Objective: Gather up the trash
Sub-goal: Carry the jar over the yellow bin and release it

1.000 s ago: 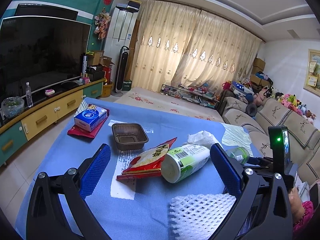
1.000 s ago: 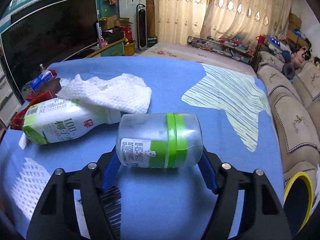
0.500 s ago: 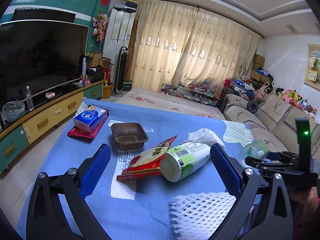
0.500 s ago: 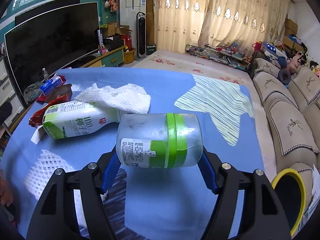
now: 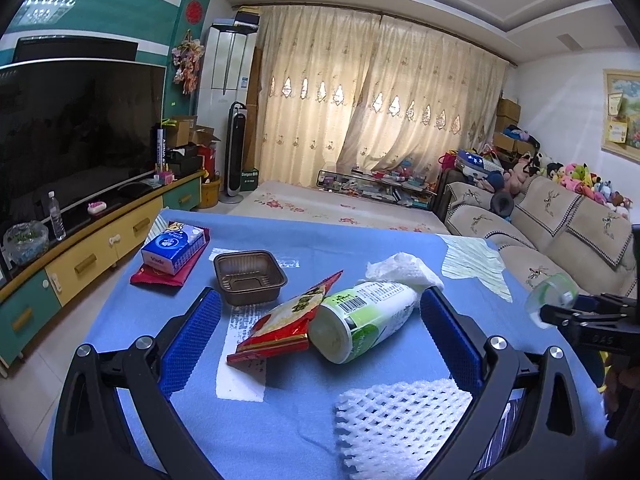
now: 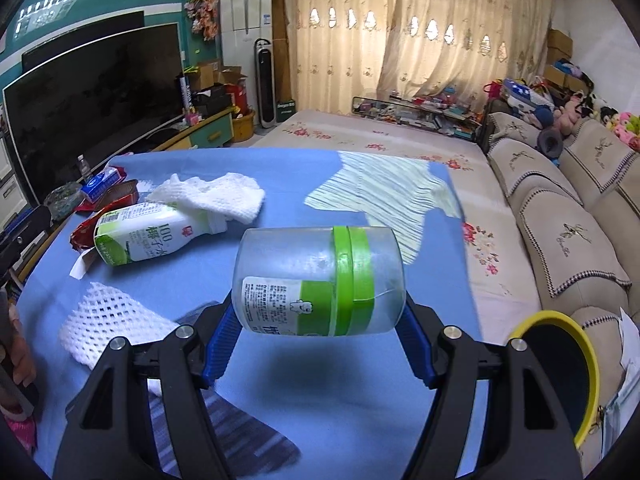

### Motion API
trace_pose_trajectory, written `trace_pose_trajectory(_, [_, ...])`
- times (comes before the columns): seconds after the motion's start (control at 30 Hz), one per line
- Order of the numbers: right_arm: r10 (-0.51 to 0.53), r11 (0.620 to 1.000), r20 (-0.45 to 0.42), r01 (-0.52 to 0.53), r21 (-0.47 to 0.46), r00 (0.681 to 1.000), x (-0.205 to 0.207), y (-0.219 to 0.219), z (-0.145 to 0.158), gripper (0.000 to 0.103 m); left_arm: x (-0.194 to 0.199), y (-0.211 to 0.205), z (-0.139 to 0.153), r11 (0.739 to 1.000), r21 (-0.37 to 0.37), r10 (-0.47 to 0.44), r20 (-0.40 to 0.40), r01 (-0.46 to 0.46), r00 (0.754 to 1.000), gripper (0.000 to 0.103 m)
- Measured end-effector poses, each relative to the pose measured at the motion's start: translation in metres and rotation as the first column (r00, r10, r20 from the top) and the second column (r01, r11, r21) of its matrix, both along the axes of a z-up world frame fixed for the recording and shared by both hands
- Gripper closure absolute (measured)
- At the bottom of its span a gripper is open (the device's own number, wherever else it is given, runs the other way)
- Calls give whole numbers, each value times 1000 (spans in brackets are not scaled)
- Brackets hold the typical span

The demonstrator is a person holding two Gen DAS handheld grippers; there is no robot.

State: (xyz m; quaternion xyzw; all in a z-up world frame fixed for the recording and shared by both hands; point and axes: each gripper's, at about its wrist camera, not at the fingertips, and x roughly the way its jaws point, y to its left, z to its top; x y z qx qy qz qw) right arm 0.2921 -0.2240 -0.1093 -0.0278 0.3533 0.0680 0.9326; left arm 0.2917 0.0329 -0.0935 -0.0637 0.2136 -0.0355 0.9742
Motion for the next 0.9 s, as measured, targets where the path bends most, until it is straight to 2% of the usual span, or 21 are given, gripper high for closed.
trace_pose_trajectory(0.27, [-138,990,4,138,11,990,-20,-66,-4,36,0,-9,-3,999,26,-29,-1,29,1000,5])
trace_pose_trajectory(0.6, [-377,926,-23,376,-12,926,-35,-166,-30,36,3,-12,-5,998,23,-60,-9,61,998,5])
trace_pose_trajectory(0.9, [-471,882,-75,471,-13,879,-38,-212,-62,36,7,-14,-9,997,26,-73,-24,73,997,5])
